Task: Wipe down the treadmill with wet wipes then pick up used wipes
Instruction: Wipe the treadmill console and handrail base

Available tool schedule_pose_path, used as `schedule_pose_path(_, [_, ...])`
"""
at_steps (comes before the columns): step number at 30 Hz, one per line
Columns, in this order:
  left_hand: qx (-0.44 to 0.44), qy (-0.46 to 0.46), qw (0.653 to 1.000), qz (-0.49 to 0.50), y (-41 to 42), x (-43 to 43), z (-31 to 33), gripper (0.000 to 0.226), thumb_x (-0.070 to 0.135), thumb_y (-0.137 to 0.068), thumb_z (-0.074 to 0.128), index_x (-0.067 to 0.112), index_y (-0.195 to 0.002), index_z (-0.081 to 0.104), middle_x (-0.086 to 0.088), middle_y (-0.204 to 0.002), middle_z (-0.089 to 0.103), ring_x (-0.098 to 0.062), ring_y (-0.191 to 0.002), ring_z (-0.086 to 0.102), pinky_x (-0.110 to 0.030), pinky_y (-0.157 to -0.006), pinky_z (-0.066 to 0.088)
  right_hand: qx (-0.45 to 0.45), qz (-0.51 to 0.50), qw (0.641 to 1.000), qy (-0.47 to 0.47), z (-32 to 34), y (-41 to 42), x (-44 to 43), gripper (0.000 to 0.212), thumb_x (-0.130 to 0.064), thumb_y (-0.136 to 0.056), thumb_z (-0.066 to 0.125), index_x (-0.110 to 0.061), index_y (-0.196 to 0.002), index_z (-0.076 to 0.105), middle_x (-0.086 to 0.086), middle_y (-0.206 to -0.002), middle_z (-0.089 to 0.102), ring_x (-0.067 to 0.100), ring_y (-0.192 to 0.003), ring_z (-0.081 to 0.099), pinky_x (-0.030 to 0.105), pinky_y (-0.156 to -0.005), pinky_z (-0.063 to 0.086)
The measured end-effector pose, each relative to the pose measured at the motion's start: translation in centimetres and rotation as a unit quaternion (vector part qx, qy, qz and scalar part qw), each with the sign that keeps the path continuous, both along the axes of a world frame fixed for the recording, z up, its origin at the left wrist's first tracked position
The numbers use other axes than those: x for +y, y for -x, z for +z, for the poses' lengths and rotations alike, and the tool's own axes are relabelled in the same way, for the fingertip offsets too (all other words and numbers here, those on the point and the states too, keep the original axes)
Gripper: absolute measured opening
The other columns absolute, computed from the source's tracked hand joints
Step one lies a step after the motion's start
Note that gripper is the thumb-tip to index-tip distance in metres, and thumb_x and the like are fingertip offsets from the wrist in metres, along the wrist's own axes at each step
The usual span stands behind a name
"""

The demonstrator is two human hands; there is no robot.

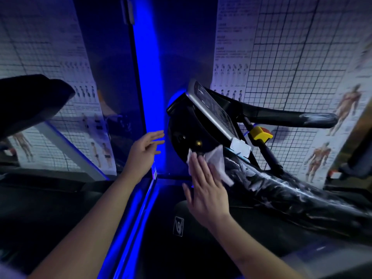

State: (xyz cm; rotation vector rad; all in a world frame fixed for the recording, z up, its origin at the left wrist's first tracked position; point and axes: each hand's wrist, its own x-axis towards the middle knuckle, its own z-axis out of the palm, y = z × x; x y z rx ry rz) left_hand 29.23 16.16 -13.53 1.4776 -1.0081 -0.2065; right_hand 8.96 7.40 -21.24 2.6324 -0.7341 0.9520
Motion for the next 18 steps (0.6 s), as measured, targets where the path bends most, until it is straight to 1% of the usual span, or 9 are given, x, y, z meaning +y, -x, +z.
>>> schedule_pose_path(3, [-0.059, -0.029, 0.998, 0.01, -0.2, 0.3, -0.6, 0.046, 0.0, -0.107, 0.04, 0.036, -0.125, 0.064, 0.011, -0.133, 0.066, 0.001, -0.118, 0.064, -0.037, -0.099, 0.056, -0.012, 0.027, 1.0, -0.007, -1.2, -0.9, -0.6, 0.072, -0.046, -0.104, 0.041, -0.009, -0.161, 0.016, 0.001, -0.169, 0.011, 0.015, -0.156, 0.01, 0.04, -0.122, 0.027])
schedule_pose_path(4, [-0.078, -0.037, 0.996, 0.012, -0.2, 0.1, -0.5, 0.045, 0.0, -0.107, 0.04, 0.033, -0.127, 0.064, 0.009, -0.132, 0.067, 0.003, -0.111, 0.066, -0.033, -0.096, 0.057, -0.015, 0.031, 0.999, -0.013, -0.6, -1.7, -0.9, 0.071, -0.048, -0.106, 0.038, -0.01, -0.161, 0.014, 0.001, -0.17, 0.011, 0.014, -0.156, 0.008, 0.039, -0.123, 0.027])
schedule_pose_path(6, [-0.105, -0.038, 0.993, 0.029, 0.3, -0.5, 0.0, 0.041, 0.004, -0.107, 0.044, 0.032, -0.128, 0.065, 0.007, -0.125, 0.07, 0.001, -0.085, 0.066, -0.017, -0.08, 0.053, -0.031, 0.027, 0.999, -0.007, 1.4, -3.2, -1.3, 0.069, -0.047, -0.106, 0.038, -0.009, -0.16, 0.019, 0.003, -0.169, 0.014, 0.015, -0.156, 0.009, 0.038, -0.124, 0.026])
schedule_pose_path(7, [-0.119, -0.028, 0.992, 0.039, 0.7, -1.0, 0.5, 0.039, 0.006, -0.107, 0.046, 0.032, -0.128, 0.066, 0.008, -0.123, 0.071, -0.001, -0.082, 0.064, -0.012, -0.077, 0.05, -0.041, 0.025, 0.999, 0.005, 2.2, -3.6, -1.4, 0.068, -0.045, -0.106, 0.043, -0.007, -0.159, 0.023, 0.006, -0.168, 0.018, 0.016, -0.156, 0.012, 0.039, -0.124, 0.024])
schedule_pose_path(8, [-0.137, -0.016, 0.989, 0.047, 1.2, -1.5, 1.0, 0.036, 0.008, -0.107, 0.047, 0.03, -0.127, 0.067, 0.01, -0.122, 0.07, 0.002, -0.087, 0.063, -0.01, -0.08, 0.047, -0.048, 0.025, 0.998, 0.02, 2.7, -3.6, -1.5, 0.068, -0.043, -0.105, 0.046, -0.006, -0.158, 0.026, 0.007, -0.167, 0.02, 0.017, -0.155, 0.014, 0.04, -0.124, 0.022])
schedule_pose_path(10, [-0.186, 0.007, 0.981, 0.06, 2.1, -2.4, 1.6, 0.031, 0.009, -0.107, 0.05, 0.022, -0.129, 0.067, 0.012, -0.122, 0.068, 0.017, -0.102, 0.059, -0.003, -0.088, 0.041, -0.056, 0.025, 0.998, 0.031, 2.4, -2.5, -1.4, 0.067, -0.042, -0.105, 0.045, -0.006, -0.158, 0.026, 0.007, -0.167, 0.02, 0.018, -0.155, 0.014, 0.042, -0.125, 0.02])
schedule_pose_path(11, [-0.21, 0.016, 0.975, 0.066, 2.4, -2.9, 1.7, 0.03, 0.01, -0.107, 0.051, 0.019, -0.13, 0.067, 0.012, -0.123, 0.066, 0.017, -0.105, 0.058, -0.002, -0.089, 0.039, -0.059, 0.017, 0.998, 0.027, 1.5, -1.6, -1.3, 0.066, -0.042, -0.106, 0.044, -0.007, -0.158, 0.025, 0.006, -0.168, 0.018, 0.018, -0.156, 0.013, 0.043, -0.126, 0.018])
schedule_pose_path(15, [-0.313, 0.022, 0.947, 0.071, 2.6, -4.7, 1.8, 0.029, 0.016, -0.106, 0.053, 0.019, -0.131, 0.068, 0.01, -0.134, 0.063, -0.005, -0.122, 0.059, -0.014, -0.101, 0.042, -0.048, -0.017, 0.998, 0.037, -1.4, 2.1, -1.6, 0.067, -0.043, -0.103, 0.05, -0.011, -0.158, 0.03, 0.002, -0.168, 0.019, 0.017, -0.155, 0.014, 0.041, -0.126, 0.015])
schedule_pose_path(18, [-0.356, -0.001, 0.934, 0.035, 3.0, -6.4, 2.9, 0.033, 0.023, -0.106, 0.053, 0.02, -0.135, 0.066, 0.007, -0.141, 0.061, -0.008, -0.135, 0.053, -0.024, -0.112, 0.041, -0.076, 0.019, 0.996, 0.047, 0.7, 1.1, -2.1, 0.064, -0.04, -0.104, 0.049, -0.008, -0.157, 0.031, 0.006, -0.167, 0.022, 0.018, -0.155, 0.018, 0.044, -0.125, 0.021])
